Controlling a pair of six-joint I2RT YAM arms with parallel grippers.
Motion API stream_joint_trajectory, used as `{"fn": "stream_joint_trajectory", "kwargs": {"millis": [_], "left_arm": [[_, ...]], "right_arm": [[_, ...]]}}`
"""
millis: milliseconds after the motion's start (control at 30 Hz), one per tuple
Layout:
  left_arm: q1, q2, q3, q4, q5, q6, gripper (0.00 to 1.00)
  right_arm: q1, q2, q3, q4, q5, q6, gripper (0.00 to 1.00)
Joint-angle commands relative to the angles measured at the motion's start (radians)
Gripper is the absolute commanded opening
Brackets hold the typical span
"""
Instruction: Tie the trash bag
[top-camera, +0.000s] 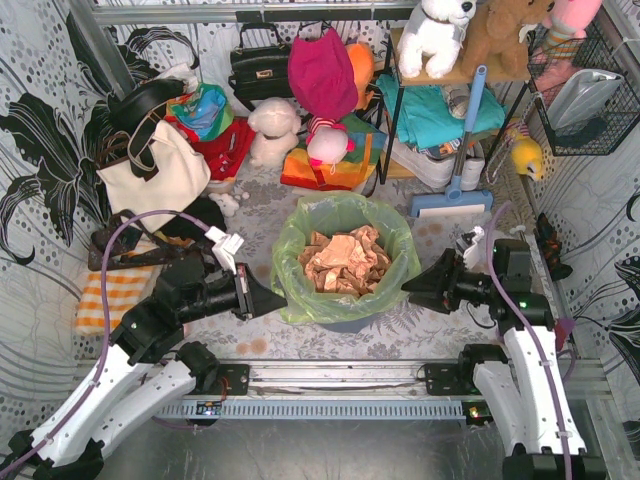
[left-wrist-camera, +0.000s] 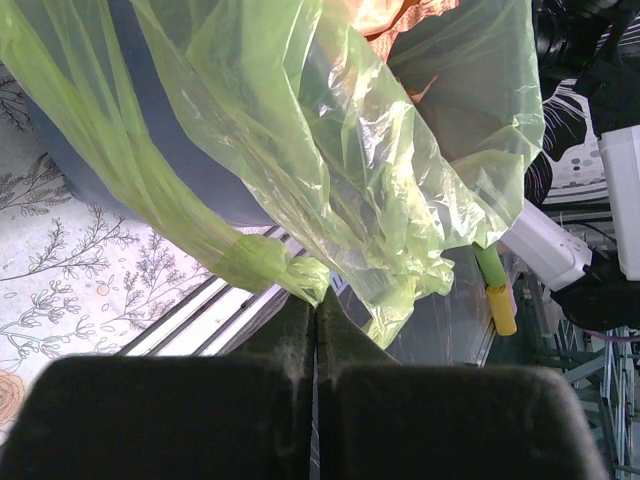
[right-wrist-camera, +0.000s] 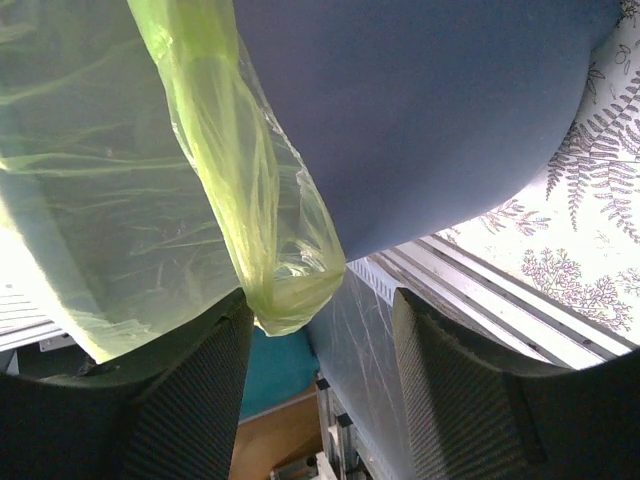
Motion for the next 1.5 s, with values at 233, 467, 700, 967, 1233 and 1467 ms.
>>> {"fn": "stream_joint_trajectory", "kwargs": {"millis": [233,467,700,967,1233,1467], "left_arm": [[-0.002,0.011,0.0,0.019,0.06,0.036,0.01],[-0.002,0.044,-0.018,-0.107,0.215,0.097,0.0],[-0.002,0.045,0.05,-0.276,0.259,0.197,0.0],[-0.002,0.038,0.118,-0.183,0.399,0.186,0.0],[-0.002,0.077,0.16,-0.038,0.484,0.157,0.0],[-0.002,0.126,0.189,-0.025,0.442,0.179,0.0]], "right_arm": [[0.152,0.004,-0.061,0.229,0.064,0.16,0.28],[0.175,-0.008,0.004,0.06,0.073,0.072,0.0],[0.175,0.035,0.129,-0.098,0.051,-0.044,0.0],[0.175,0.112,0.346,-0.154,0.0,-0.082,0.0],[0.175,0.171,0.494,-0.179,-0.031,-0.097,0.0],[0.175,0.177,0.498,-0.166,-0.018,-0.098,0.0]]}}
